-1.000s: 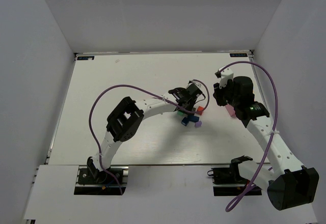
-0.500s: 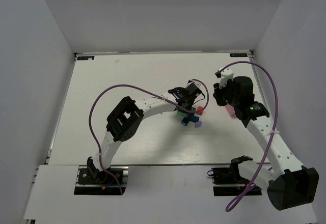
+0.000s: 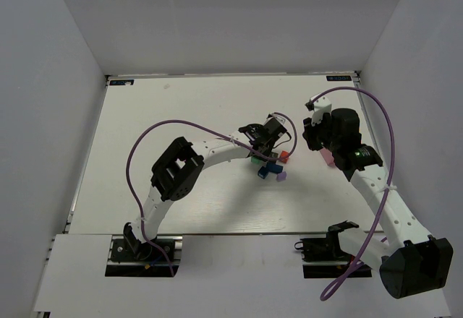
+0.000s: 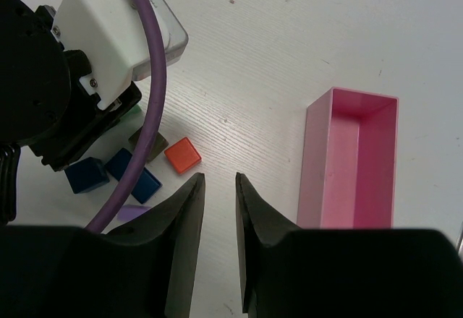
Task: Build the wood block tower
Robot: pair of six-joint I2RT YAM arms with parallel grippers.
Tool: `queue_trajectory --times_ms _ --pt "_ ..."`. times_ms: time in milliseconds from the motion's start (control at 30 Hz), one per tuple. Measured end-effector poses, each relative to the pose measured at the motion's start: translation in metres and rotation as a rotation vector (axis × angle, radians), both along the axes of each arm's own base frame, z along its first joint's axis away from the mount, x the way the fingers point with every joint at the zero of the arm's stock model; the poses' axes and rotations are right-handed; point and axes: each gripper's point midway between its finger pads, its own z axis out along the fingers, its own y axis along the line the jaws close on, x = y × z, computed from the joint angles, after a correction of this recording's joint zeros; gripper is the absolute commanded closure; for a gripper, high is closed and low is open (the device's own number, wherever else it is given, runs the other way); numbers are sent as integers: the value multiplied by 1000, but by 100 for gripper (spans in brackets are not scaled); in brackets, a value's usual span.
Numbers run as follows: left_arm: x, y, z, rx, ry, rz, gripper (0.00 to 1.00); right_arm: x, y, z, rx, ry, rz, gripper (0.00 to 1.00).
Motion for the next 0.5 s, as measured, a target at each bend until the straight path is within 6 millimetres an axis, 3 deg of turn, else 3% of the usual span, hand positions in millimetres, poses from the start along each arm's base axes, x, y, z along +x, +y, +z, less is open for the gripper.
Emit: queue_trajectory --times_ms 500 --pt "-1 10 1 25 11 -71 92 0 0 0 0 0 0 70"
